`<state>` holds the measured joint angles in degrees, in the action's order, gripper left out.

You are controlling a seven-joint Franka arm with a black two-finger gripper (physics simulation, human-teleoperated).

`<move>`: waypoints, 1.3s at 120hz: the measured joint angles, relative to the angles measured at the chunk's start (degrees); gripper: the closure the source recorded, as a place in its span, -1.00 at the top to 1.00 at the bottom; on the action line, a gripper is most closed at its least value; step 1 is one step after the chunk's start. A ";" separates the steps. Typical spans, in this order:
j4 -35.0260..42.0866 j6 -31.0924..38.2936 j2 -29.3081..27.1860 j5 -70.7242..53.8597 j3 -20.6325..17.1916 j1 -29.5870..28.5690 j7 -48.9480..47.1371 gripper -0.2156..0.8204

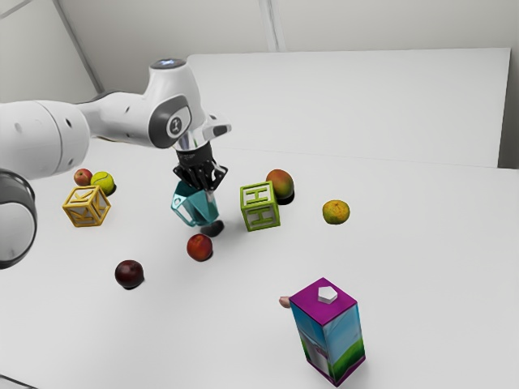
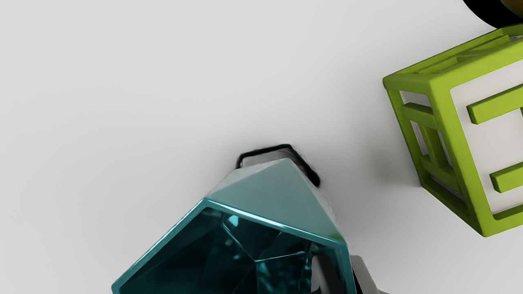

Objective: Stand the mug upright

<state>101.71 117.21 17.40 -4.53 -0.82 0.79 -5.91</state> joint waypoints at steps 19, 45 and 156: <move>0.00 0.20 0.81 -1.87 -0.06 0.00 -0.69 -0.93; 0.00 0.00 1.42 -2.40 -0.07 0.03 -1.44 -0.93; 2.98 -0.88 -9.74 -1.64 -4.22 -0.27 -3.13 0.54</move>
<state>104.69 116.33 7.66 -6.17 -5.05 0.52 -9.03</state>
